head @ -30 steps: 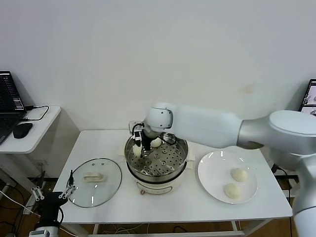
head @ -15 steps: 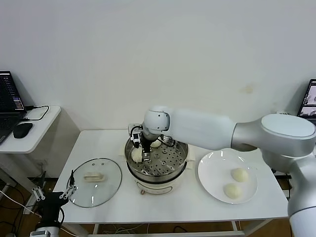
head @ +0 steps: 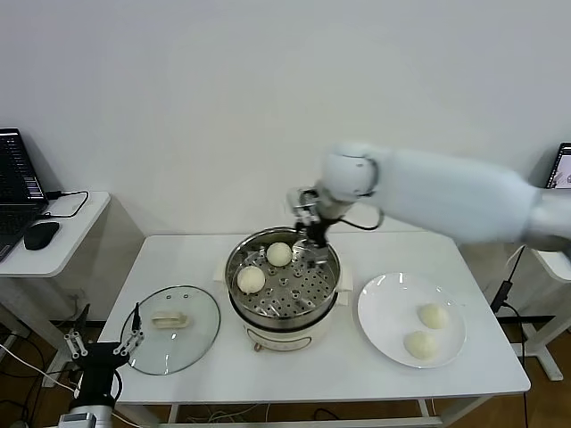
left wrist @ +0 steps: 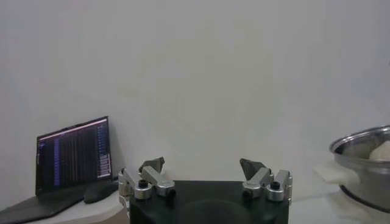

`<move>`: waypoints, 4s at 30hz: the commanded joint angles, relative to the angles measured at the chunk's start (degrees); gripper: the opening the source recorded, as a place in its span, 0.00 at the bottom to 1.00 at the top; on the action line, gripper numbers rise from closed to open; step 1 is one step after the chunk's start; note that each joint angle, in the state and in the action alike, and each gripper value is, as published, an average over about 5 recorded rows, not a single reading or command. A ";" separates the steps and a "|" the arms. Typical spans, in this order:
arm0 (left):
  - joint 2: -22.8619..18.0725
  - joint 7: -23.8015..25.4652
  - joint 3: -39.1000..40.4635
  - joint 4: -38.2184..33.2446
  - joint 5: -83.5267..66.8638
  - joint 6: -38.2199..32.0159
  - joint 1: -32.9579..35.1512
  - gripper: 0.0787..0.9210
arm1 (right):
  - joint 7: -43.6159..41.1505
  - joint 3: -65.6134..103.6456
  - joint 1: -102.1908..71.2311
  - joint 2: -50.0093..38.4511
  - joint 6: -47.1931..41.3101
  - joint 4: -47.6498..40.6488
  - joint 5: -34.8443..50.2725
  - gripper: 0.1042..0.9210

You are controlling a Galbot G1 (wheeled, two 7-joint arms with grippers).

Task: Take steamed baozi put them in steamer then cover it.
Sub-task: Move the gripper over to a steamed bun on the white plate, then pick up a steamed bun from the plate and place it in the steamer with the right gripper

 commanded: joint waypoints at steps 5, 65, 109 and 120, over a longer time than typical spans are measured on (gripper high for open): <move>0.15 0.04 0.30 0.02 0.11 -0.04 0.20 0.88 | -6.74 0.33 -0.88 -26.55 9.10 12.30 -11.01 0.88; -1.98 -0.26 0.57 1.25 2.56 -0.18 0.83 0.88 | 3.64 30.98 -51.43 -22.04 10.79 -2.22 -28.47 0.69; -2.09 -0.66 0.22 -1.69 2.64 -0.76 2.04 0.88 | 5.40 6.61 2.86 3.33 11.02 -0.71 -0.67 0.61; -2.99 -0.89 -1.37 -2.20 2.66 -0.96 1.61 0.88 | 6.53 -0.92 -2.09 14.18 26.63 -1.14 -8.63 0.61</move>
